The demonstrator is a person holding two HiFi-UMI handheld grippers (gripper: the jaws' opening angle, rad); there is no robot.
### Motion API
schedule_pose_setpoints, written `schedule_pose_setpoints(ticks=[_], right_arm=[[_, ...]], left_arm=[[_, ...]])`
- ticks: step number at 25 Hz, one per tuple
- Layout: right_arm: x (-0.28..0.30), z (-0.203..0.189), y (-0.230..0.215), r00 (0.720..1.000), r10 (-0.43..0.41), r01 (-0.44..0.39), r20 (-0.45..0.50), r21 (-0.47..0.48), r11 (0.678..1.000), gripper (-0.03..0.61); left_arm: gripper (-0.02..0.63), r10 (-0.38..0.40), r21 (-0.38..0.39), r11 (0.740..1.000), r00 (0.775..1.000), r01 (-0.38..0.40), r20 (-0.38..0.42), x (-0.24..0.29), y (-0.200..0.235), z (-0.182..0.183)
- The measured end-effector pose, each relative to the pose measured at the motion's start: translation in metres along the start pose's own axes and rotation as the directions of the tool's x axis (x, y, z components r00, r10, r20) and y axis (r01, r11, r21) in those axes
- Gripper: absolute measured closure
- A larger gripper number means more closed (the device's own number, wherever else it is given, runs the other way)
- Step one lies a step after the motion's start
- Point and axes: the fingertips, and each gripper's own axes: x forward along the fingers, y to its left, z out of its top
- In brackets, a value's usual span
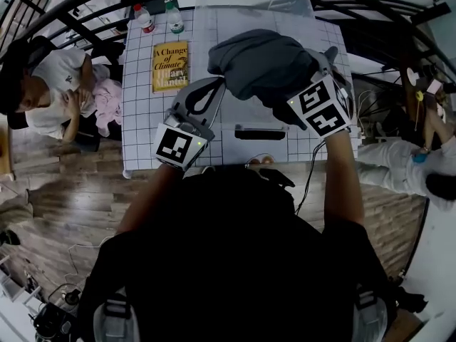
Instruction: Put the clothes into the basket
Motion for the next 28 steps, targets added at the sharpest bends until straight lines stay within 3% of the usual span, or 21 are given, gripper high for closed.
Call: schedule_pose_setpoints(ticks=[11, 28], right_arm=[[0.066, -0.015, -0.007, 0.997, 0.080, -0.080, -0.015, -0.005, 0.997, 0.227], [0.149, -0.062, 0.033, 0.971, 0.231, -0.230, -0.058, 0.018, 0.973, 0.227]], left_arm=[[0.611, 0.044, -0.004, 0.999, 0.999, -0.044, 0.003, 0.014, 0.013, -0.025], [0.611, 0.030, -0.006, 1.000, 0.999, -0.030, -0.031, 0.055, 0.005, -0.057]])
